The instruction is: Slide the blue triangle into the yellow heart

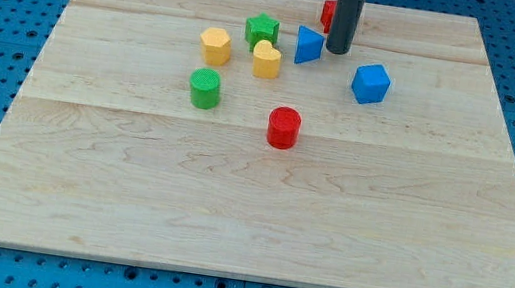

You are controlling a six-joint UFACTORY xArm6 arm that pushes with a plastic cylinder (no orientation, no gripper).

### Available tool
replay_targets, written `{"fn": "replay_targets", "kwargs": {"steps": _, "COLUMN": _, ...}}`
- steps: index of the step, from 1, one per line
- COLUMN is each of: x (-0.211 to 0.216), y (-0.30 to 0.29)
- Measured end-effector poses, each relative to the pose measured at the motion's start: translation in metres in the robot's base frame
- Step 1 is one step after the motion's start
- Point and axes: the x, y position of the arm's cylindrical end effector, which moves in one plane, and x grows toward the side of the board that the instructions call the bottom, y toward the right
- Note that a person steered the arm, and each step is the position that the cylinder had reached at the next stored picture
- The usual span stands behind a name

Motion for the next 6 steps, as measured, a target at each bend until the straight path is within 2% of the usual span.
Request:
{"fn": "replay_targets", "kwargs": {"steps": 1, "x": -0.009, "y": -0.101}}
{"fn": "replay_targets", "kwargs": {"steps": 2, "x": 0.006, "y": -0.119}}
{"fn": "replay_targets", "kwargs": {"steps": 3, "x": 0.01, "y": -0.086}}
{"fn": "replay_targets", "kwargs": {"steps": 4, "x": 0.034, "y": -0.068}}
{"fn": "replay_targets", "kwargs": {"steps": 5, "x": 0.06, "y": -0.063}}
{"fn": "replay_targets", "kwargs": {"steps": 6, "x": 0.105, "y": -0.073}}
